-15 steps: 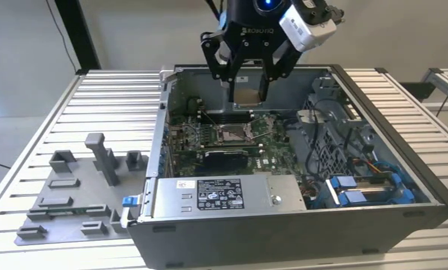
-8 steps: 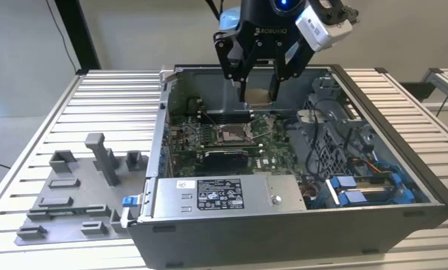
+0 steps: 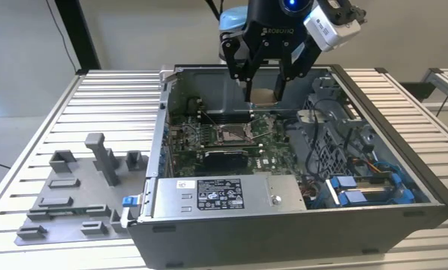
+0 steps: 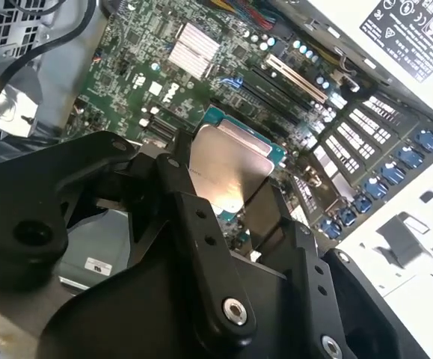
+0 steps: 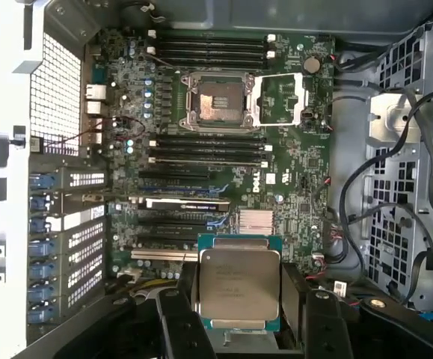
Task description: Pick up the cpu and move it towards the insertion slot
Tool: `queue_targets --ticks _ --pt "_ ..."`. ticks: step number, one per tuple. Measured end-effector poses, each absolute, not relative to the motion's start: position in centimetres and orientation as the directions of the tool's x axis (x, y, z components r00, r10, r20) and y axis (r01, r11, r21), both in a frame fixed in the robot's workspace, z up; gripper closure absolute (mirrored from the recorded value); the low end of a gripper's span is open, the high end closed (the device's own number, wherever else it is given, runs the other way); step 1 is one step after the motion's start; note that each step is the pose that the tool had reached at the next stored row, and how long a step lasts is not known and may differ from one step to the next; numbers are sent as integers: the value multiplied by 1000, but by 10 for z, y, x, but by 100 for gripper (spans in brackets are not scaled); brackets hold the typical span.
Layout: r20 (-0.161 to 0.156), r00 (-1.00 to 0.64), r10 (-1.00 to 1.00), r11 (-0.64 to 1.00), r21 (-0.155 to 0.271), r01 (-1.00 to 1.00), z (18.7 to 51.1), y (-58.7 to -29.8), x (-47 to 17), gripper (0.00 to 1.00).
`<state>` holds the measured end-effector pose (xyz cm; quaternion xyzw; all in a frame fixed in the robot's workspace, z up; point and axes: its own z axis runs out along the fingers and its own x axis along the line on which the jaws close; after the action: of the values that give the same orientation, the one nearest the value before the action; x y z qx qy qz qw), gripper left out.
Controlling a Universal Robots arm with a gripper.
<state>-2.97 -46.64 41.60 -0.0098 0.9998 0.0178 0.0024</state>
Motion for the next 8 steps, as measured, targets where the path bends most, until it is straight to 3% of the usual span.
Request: queue_targets --ticks 8 --pt "-5 -1000 -20 999 36 -20 416 -464 -30 100"
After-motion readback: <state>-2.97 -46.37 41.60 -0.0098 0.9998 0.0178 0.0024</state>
